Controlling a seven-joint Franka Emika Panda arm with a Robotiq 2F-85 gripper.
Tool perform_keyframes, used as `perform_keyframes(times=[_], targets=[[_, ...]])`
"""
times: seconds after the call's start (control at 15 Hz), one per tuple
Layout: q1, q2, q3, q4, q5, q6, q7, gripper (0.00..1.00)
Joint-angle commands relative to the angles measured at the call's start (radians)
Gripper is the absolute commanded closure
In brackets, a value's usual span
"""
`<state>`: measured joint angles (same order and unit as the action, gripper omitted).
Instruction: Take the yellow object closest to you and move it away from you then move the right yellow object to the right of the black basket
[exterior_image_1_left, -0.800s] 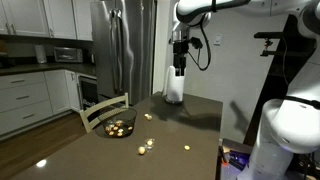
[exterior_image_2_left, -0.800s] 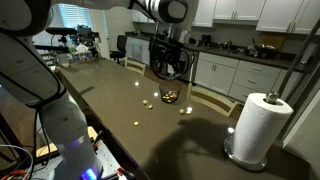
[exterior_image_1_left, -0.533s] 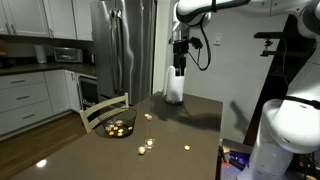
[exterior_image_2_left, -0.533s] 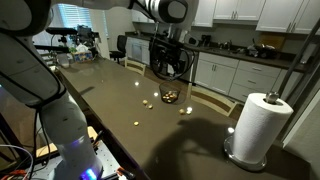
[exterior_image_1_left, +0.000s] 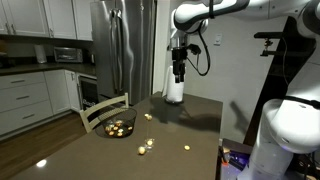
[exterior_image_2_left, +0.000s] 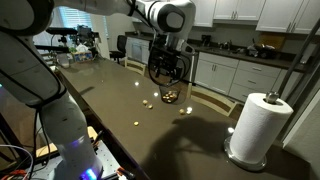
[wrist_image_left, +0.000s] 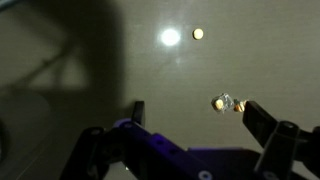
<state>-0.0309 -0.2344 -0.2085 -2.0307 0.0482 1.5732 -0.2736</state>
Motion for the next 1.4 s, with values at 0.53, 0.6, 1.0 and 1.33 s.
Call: perform_keyframes(times=[0.53, 0.6, 1.0, 1.33], targets=[[0.022, 0.143, 0.134, -0.155, 0.025, 0.123, 0.016, 0.0], [0.021, 0.16, 0.139, -0.157, 0.028, 0.128, 0.014, 0.0], [0.006, 0.242, 0.142, -0.211, 0.068, 0.245, -0.008, 0.0], [-0.004, 0.279, 0.142, -0.278, 0.142, 0.303, -0.028, 0.0]])
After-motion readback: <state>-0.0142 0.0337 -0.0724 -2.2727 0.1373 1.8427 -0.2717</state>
